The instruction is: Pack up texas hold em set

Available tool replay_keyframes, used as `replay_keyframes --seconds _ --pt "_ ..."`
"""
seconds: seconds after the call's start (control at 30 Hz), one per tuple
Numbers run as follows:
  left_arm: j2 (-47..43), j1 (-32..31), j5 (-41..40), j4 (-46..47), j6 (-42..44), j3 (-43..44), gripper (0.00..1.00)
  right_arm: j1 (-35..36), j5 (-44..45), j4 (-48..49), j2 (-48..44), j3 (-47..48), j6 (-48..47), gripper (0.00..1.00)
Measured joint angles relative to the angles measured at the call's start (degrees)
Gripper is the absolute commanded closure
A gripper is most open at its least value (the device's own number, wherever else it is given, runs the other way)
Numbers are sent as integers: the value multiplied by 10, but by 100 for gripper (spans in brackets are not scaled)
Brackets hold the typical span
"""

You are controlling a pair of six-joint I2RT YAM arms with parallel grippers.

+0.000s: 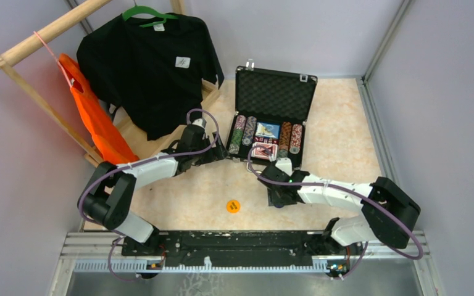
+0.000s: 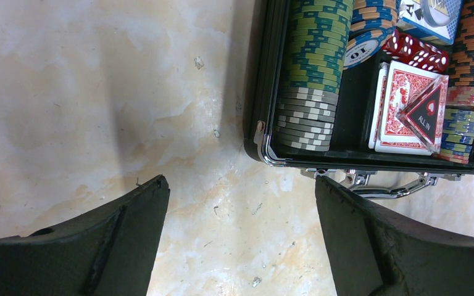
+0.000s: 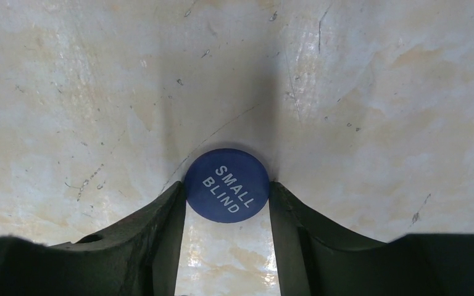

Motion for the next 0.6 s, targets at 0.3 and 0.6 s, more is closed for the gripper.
replay_keyframes --seconds 0.3,0.6 --pt "0 0 0 0 0 0 7 0 1 -4 3 3 0 59" --pt "0 0 1 0 0 0 8 0 -3 -11 -12 12 3 59"
